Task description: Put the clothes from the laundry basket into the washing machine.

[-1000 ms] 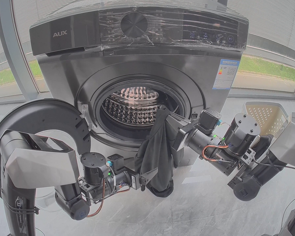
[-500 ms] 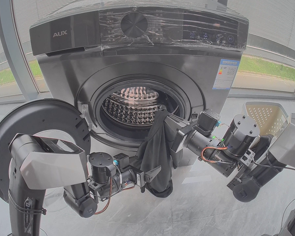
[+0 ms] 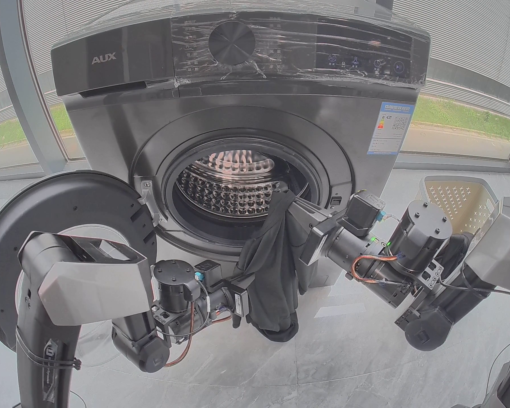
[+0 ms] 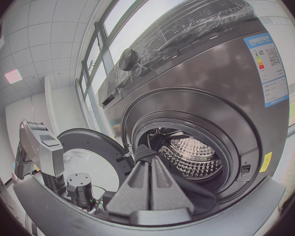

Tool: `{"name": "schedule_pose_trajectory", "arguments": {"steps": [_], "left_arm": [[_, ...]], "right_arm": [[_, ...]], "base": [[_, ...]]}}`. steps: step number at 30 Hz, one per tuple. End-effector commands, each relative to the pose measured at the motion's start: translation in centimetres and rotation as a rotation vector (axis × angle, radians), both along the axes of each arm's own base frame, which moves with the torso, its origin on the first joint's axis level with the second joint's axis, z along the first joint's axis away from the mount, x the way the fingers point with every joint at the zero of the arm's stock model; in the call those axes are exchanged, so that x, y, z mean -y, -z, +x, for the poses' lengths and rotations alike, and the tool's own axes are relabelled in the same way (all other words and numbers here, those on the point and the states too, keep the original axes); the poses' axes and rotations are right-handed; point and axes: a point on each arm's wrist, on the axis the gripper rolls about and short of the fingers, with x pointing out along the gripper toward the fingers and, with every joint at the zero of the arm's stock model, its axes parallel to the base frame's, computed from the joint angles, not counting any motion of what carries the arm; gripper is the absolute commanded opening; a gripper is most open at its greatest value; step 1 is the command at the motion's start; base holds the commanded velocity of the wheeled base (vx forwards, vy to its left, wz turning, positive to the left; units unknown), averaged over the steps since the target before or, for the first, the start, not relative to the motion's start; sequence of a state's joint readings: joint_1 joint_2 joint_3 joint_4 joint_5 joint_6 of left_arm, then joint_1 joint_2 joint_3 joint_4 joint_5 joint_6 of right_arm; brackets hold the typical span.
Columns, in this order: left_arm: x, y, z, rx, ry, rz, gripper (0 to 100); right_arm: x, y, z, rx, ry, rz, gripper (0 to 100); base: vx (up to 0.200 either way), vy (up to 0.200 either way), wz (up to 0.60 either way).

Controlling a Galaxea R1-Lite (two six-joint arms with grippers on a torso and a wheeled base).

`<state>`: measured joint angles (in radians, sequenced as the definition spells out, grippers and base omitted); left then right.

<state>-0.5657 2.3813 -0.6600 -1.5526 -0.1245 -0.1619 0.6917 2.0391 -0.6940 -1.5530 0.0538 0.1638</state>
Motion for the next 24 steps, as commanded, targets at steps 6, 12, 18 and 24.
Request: {"name": "schedule_pose_trajectory", "arguments": {"steps": [6, 12, 18, 24], "left_arm": [[-4.0, -8.2, -4.6, 0.105, -0.023, -0.068, 0], [-6.9, -12.2, -8.6, 0.179, -0.023, -0.119, 0], [-9.0, -14.1, -10.0, 0.249, -0.019, -0.132, 0], [-9.7, -13.8, -9.9, 0.258, -0.042, -0.103, 0]], "right_arm": [[2.7, 1.6, -1.0, -0.078, 0.024, -0.059, 0], [3.5, 2.0, -0.8, -0.092, 0.031, -0.074, 0], [3.8, 2.0, -1.8, -0.097, 0.0, -0.094, 0], [4.3, 2.2, -1.8, -0.107, 0.01, -0.1, 0]], "base": [[0.0, 0.0, 0.0], [0.0, 0.0, 0.0], [0.0, 0.0, 0.0], [0.0, 0.0, 0.0]]}}
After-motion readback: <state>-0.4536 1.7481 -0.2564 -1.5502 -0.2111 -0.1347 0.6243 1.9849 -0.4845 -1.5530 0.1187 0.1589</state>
